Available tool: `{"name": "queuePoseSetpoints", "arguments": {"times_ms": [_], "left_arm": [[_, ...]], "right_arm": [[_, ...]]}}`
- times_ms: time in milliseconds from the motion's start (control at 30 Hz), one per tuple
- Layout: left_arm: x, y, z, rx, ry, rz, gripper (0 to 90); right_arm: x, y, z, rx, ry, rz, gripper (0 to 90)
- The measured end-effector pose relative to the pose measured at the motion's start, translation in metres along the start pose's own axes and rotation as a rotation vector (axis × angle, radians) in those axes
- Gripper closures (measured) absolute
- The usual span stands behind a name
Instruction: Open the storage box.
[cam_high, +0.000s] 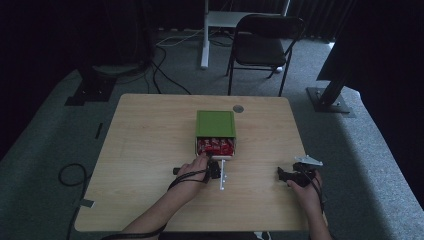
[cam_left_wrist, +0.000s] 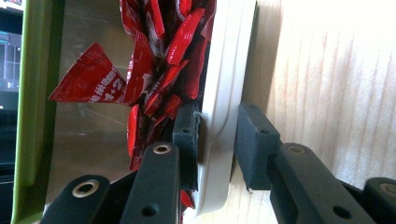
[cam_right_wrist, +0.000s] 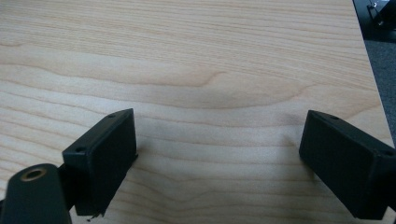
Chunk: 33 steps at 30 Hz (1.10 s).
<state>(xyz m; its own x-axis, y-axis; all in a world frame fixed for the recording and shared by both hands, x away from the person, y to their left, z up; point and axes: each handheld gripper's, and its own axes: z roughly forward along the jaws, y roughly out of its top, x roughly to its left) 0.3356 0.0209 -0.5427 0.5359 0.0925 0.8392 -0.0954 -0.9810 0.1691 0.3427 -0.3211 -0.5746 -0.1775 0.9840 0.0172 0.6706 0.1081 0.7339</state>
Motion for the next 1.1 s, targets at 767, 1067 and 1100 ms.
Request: {"name": "queuePoseSetpoints", "arguments": {"times_ms": [767,1067,1100], "left_arm": [[-0.006,0.003,-0.015,0.005,-0.029,-0.001,72.2],[-0.012,0.003,-0.027,0.0,-0.038,0.004,72.2],[-0.013,0.002,-0.027,-0.005,-0.04,0.0,72.2]], "right_arm": [[-0.001,0.0,0.0,0.0,-0.01,0.011,10.5],[-0.001,0.0,0.0,0.0,-0.01,0.011,10.5],[-0.001,0.0,0.0,0.0,-0.01,0.011,10.5]]}}
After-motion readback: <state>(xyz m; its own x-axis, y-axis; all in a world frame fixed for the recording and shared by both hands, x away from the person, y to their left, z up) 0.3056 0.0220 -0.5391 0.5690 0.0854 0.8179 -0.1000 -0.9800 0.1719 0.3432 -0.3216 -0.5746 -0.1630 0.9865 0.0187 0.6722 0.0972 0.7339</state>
